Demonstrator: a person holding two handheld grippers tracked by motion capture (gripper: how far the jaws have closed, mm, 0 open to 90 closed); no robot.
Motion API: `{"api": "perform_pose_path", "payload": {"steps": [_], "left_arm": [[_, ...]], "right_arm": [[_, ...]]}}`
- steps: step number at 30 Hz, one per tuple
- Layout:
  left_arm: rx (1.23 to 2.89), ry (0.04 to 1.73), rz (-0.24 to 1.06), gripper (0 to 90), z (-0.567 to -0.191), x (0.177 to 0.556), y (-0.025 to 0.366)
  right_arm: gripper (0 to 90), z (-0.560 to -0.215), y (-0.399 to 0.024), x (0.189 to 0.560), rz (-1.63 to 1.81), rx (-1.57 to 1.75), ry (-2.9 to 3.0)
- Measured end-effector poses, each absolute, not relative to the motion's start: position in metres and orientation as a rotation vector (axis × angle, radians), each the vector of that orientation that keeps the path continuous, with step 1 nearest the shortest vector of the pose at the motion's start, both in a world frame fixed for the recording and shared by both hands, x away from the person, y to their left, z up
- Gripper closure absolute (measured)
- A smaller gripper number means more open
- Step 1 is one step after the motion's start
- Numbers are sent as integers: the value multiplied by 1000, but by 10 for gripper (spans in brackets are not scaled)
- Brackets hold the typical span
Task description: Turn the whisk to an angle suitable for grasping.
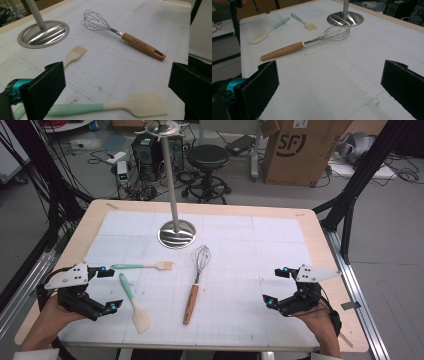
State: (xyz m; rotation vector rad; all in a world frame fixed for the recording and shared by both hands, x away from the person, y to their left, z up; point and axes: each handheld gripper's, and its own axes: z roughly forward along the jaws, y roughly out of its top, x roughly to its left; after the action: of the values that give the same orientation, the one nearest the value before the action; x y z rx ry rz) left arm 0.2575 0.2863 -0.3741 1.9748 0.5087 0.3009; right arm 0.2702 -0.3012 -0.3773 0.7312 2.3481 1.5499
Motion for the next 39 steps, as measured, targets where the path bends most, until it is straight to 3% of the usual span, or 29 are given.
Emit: {"api": "perform_pose_path", "payload": {"steps": [26, 36, 39], "left_arm": [[1967, 526, 317, 17, -373, 252, 296], [1967, 520, 309, 17, -373, 253, 295], [1965, 519, 308, 17, -373, 253, 294]], "right_arm": [[3, -358, -280, 276, 1546, 627, 2415], [3, -342, -243, 290, 1537, 549, 2517], [63, -340, -231, 294, 1533, 504, 2555]]}}
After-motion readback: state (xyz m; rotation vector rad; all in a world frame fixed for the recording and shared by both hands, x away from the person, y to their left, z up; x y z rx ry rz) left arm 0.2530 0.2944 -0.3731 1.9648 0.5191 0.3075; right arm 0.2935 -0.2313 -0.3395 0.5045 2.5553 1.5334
